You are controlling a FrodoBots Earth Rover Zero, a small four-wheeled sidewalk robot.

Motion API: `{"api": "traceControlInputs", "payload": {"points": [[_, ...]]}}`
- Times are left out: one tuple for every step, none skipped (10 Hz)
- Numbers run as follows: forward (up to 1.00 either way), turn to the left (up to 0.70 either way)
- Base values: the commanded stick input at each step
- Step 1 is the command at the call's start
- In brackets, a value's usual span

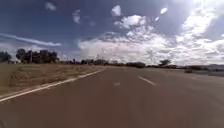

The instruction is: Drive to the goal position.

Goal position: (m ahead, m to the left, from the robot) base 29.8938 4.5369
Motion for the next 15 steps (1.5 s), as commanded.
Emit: {"api": "traceControlInputs", "payload": {"points": [[1.00, 0.00], [1.00, 0.00], [1.00, 0.00], [1.00, 0.00], [1.00, 0.00], [1.00, 0.00], [1.00, 0.00], [1.00, 0.00], [1.00, 0.00], [1.00, 0.00], [1.00, 0.00], [1.00, 0.00], [1.00, 0.00], [1.00, 0.00], [1.00, 0.00]]}}
